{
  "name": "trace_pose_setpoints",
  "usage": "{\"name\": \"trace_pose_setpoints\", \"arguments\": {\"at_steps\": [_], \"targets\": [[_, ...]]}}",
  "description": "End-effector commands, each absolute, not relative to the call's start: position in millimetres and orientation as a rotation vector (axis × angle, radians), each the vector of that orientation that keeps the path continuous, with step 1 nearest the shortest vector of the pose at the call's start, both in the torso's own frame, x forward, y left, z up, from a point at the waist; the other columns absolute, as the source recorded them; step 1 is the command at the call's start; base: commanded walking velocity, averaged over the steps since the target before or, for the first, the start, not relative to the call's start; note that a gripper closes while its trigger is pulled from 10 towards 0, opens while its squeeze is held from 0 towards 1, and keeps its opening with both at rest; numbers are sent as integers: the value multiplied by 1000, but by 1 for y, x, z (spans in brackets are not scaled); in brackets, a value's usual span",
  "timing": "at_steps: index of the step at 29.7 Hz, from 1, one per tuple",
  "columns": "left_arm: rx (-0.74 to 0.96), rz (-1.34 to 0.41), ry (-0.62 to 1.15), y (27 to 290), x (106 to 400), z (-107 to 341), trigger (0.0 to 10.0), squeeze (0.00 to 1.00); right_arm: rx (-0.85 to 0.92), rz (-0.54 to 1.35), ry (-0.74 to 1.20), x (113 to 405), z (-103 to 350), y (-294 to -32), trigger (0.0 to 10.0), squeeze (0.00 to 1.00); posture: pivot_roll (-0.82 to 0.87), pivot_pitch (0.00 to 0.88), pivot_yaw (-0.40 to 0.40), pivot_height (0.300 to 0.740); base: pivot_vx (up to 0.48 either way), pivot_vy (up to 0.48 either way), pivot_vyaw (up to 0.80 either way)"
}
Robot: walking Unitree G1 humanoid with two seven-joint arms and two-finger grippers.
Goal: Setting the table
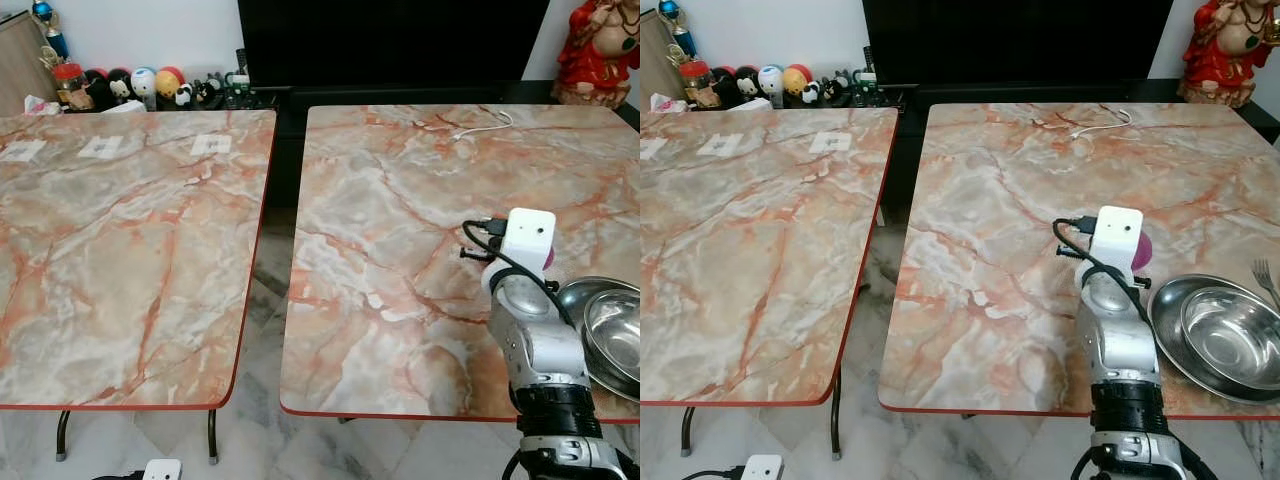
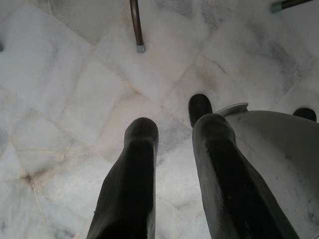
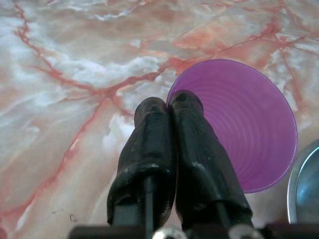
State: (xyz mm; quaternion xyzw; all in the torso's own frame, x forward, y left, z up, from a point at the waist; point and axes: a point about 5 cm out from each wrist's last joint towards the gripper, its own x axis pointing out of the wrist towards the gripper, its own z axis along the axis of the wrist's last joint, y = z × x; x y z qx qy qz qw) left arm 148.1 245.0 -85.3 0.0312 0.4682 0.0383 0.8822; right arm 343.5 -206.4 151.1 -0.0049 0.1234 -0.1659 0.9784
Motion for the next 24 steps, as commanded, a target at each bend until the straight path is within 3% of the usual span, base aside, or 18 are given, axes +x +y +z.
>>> {"name": "trace_pose_setpoints", "arguments": {"at_steps": [1,5,6,22,23,24], "targets": [[54,92,1005,247,142,-88,10000,0,-1,-344,253,345,151,-208,10000,400,-72,39,10,740,0,0,0],[56,92,1005,247,142,-88,10000,0,2,-349,248,345,153,-209,10000,392,-74,38,13,740,0,0,0],[56,92,1005,247,142,-88,10000,0,3,-350,246,345,154,-210,10000,525,-72,38,12,740,0,0,0],[54,91,1008,246,141,-88,10000,0,2,-341,246,347,154,-209,10000,482,-71,35,7,740,0,0,0],[54,90,1009,246,141,-88,10000,0,1,-341,246,347,154,-209,10000,361,-71,35,7,740,0,0,0],[55,90,1009,246,141,-88,10000,0,0,-341,245,348,154,-209,10000,125,-71,36,7,740,0,0,0]]}}
